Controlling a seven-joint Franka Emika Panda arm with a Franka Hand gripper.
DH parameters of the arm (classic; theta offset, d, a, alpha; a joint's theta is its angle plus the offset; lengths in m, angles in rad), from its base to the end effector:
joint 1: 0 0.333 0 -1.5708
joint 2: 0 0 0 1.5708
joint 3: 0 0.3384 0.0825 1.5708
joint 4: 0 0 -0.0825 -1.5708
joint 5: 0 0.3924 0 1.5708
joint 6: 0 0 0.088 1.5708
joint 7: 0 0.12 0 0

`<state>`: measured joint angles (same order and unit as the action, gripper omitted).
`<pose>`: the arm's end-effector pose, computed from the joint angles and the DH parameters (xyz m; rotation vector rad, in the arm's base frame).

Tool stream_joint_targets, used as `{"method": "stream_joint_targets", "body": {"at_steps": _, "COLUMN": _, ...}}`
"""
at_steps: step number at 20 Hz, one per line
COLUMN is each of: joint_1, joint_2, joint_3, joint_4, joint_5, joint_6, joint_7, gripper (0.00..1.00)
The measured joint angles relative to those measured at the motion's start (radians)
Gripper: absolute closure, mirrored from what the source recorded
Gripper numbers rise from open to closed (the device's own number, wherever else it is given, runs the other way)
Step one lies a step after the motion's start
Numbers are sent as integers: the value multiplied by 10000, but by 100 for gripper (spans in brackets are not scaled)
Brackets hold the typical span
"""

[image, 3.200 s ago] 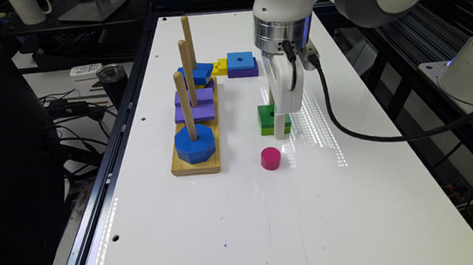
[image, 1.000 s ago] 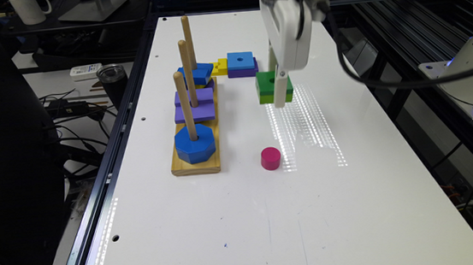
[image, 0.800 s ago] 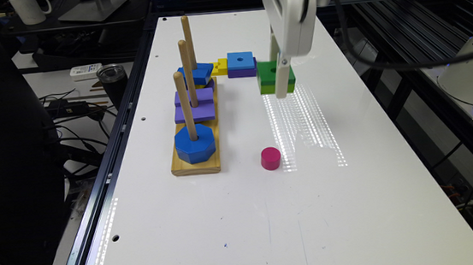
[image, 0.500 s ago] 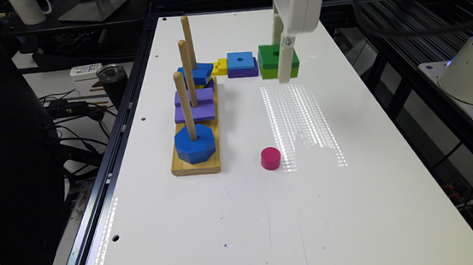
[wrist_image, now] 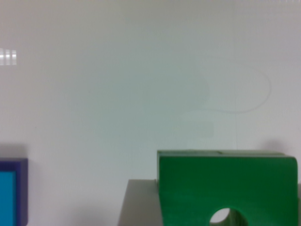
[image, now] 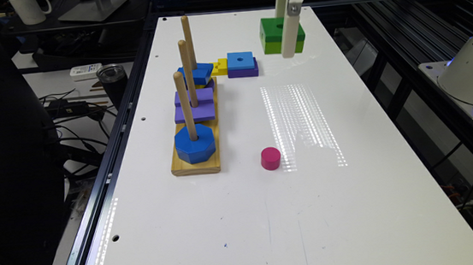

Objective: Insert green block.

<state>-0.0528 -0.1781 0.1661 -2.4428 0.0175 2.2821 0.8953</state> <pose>0.4628 0.0532 0.3735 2.8899 -1.2145 0.0329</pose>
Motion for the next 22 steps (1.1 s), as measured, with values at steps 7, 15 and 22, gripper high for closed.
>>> {"method": "stream_joint_targets", "body": {"at_steps": 7, "joint_1": -2, "joint_2": -181, "joint_3": -21, "joint_4": 242, "joint_5": 45, "joint_6": -427, "joint_7": -43, "gripper": 100}}
{"method": "stream_joint_targets", "body": {"at_steps": 15, "joint_1": -6, "joint_2": -272, "joint_3": -44, "joint_4": 281, "joint_5": 128, "joint_6": -526, "joint_7": -127, "gripper": 100}}
{"method": "stream_joint_targets", "body": {"at_steps": 22, "joint_1": -6, "joint_2": -274, "joint_3": -46, "joint_4": 288, "joint_5": 136, "joint_6": -527, "joint_7": -132, "gripper": 100}}
